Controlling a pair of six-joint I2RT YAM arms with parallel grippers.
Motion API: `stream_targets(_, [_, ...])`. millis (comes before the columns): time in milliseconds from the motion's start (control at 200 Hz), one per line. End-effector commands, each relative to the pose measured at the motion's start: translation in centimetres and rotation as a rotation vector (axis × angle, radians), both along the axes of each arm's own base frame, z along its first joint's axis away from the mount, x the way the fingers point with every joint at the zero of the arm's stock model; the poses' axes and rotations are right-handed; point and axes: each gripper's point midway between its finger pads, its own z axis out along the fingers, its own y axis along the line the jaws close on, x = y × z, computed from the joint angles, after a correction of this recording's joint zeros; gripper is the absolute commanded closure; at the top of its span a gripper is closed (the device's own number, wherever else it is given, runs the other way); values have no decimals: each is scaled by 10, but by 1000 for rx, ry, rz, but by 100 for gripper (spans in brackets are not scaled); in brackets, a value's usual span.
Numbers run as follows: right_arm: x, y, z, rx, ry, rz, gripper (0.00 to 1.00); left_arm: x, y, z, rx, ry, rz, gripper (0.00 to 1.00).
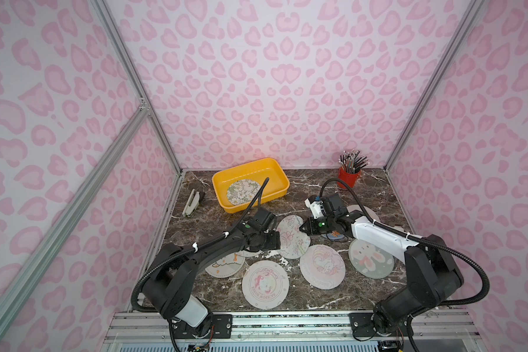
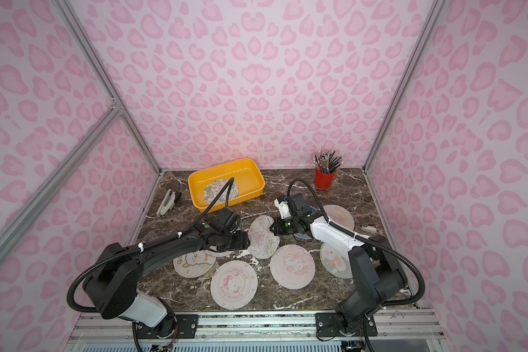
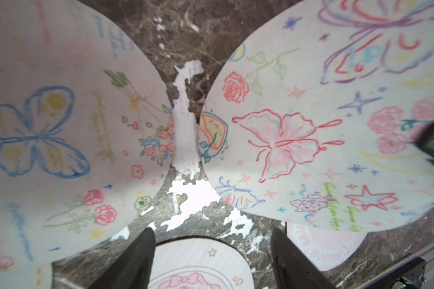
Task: Put the coasters into the storage box
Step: Pick up the coaster from the center of the board, then place the coaster in the storage box.
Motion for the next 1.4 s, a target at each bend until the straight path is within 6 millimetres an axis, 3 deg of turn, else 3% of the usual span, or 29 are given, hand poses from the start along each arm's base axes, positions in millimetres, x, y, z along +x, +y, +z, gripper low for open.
stream_targets(0, [10, 11, 26, 37, -49, 18, 100, 1, 20, 1, 31, -16, 33, 17])
stream_targets(150, [37, 29, 62, 93, -126, 32, 100, 0, 40, 1, 32, -28, 69, 11])
stream_targets(270, [61, 43, 77, 113, -170, 39, 100, -2, 51, 2, 27, -40, 84, 9])
stream_targets(295, [70, 49, 90, 131, -200, 41, 100, -2, 52, 2, 24, -45, 89, 8])
stream_targets(415, [94, 68, 106, 163, -243, 49, 100, -3, 59, 3, 17, -53, 101, 7])
stream_targets(570, [119, 102, 116, 219, -277, 80, 100, -5, 65, 2, 11, -55, 111, 7])
stream_targets(760, [145, 144, 113, 264, -289, 125, 100, -5, 66, 2, 7, -61, 110, 6])
stream_targets(955, [165, 169, 115, 323, -306, 147, 100, -4, 67, 2, 8, -61, 105, 5])
stream_targets(985, [167, 171, 123, 340, -322, 151, 100, -5, 67, 1, 8, -60, 105, 6])
stream_targets(1005, [170, 174, 112, 337, -308, 148, 100, -5, 67, 0, 10, -59, 103, 5])
stream_targets(1130, [185, 183, 103, 361, -313, 139, 100, -7, 69, -2, 14, -54, 105, 5])
stream_targets(1245, [204, 190, 80, 356, -295, 116, 100, -8, 71, -3, 18, -52, 108, 5])
stream_targets(1395, [234, 185, 43, 326, -260, 36, 100, -8, 74, -4, 25, -53, 113, 5])
